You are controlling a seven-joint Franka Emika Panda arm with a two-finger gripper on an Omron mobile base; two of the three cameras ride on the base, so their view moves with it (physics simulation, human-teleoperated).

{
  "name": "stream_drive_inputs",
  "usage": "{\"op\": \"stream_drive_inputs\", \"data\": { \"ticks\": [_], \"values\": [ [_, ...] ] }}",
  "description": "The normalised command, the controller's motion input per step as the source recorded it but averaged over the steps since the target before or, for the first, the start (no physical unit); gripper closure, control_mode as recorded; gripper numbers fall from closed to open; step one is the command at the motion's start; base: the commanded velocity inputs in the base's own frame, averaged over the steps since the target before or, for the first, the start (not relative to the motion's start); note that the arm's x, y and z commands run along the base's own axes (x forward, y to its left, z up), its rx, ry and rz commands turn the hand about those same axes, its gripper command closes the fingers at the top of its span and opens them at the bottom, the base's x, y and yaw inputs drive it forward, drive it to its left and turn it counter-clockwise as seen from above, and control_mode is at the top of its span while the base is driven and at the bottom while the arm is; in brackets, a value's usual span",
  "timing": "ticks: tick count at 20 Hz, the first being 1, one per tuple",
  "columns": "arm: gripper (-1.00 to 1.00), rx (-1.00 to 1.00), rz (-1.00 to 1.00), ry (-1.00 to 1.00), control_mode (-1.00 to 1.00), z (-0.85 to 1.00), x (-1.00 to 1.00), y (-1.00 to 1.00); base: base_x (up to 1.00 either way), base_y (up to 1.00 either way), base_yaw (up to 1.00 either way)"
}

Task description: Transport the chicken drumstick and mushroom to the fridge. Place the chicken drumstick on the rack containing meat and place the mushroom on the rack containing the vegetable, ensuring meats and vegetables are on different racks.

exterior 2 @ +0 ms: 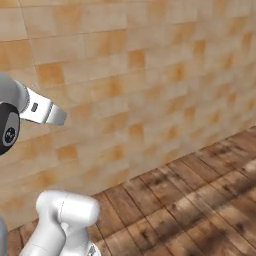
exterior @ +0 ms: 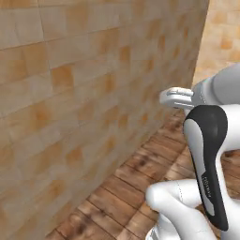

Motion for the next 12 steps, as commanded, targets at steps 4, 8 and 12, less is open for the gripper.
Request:
{"op": "stream_drive_inputs", "data": {
  "ticks": [4, 8, 12],
  "values": [
    [1.0, 0.0, 0.0, 0.0, 1.0, 0.0, 0.0, 0.0, 0.0, 0.0, 1.0],
    [1.0, 0.0, 0.0, 0.0, 1.0, 0.0, 0.0, 0.0, 0.0, 0.0, 1.0],
    [1.0, 0.0, 0.0, 0.0, 1.0, 0.0, 0.0, 0.0, 0.0, 0.0, 1.0]
  ]
}}
